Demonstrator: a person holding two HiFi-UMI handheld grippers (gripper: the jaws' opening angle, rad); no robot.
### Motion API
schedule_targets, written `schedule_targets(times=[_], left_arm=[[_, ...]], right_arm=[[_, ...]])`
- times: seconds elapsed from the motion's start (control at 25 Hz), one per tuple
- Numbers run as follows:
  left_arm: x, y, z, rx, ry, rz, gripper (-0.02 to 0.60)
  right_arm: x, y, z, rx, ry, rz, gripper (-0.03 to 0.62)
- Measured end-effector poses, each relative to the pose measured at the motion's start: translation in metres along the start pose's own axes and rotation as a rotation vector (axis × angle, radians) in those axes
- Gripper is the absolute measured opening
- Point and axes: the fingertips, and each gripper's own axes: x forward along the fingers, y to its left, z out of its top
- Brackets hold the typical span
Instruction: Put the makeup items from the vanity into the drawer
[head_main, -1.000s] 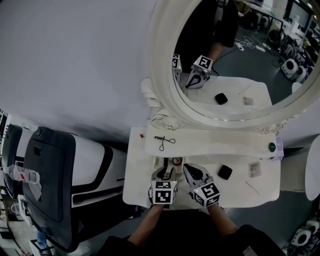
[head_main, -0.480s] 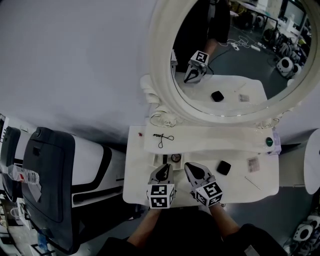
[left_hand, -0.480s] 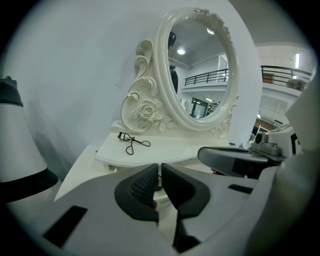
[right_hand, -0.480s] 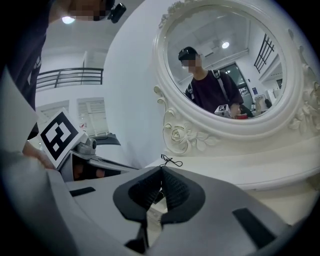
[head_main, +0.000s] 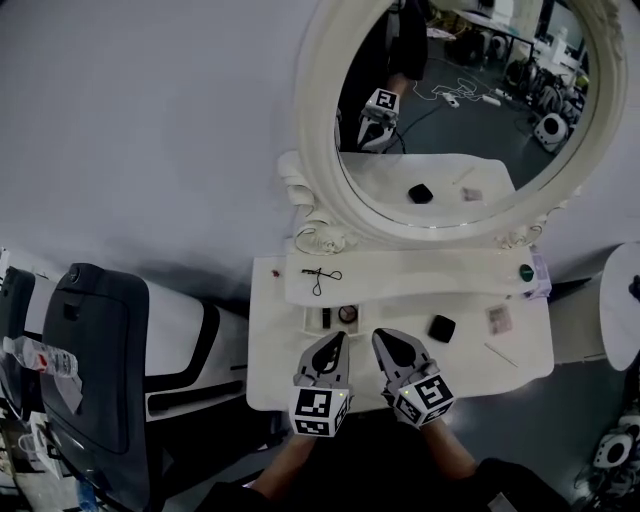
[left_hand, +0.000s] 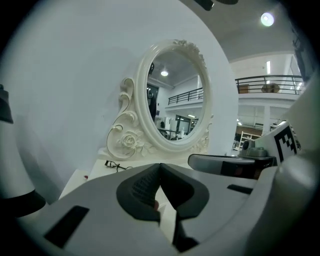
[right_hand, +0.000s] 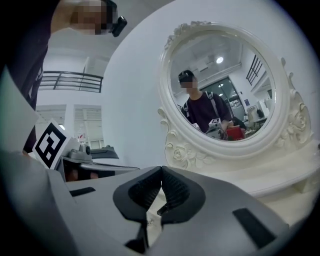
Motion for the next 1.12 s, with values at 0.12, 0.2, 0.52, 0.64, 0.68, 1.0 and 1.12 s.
schedule_targets(times=[0.12, 0.2, 0.52, 0.64, 0.68, 1.0, 1.12], left_arm=[[-0.008, -0.008, 0.019, 0.019, -0.056, -0.047, 0.015], [-0.01, -0.014, 0.03, 0.038, -0.086, -0.076, 0.015], [-0.009, -0.035, 0.047, 0.084, -0.132, -0.193, 0.015], [-0.007, -0.04, 0.047, 0.085, -0.131, -0.221, 0.015], [-0.006, -0.042, 0.047, 0.084, -0.129, -0.23, 0.015], [-0.002, -0.055, 0.045, 0.08, -0.118, -0.245, 0.014], [0.0, -0.06, 0.044, 0.077, -0.112, -0.231, 0.015]], right_arm=[[-0.008, 0.004, 0.017, -0.001, -0.049, -0.033, 0.023], [-0.014, 0.005, 0.025, -0.001, -0.078, -0.059, 0.023], [-0.03, 0.006, 0.039, -0.063, -0.127, -0.158, 0.023], [-0.036, 0.005, 0.039, -0.061, -0.127, -0.186, 0.023], [-0.038, 0.005, 0.038, -0.06, -0.122, -0.196, 0.023], [-0.052, -0.002, 0.038, -0.056, -0.113, -0.216, 0.023], [-0.056, -0.008, 0.037, -0.054, -0.105, -0.203, 0.023]])
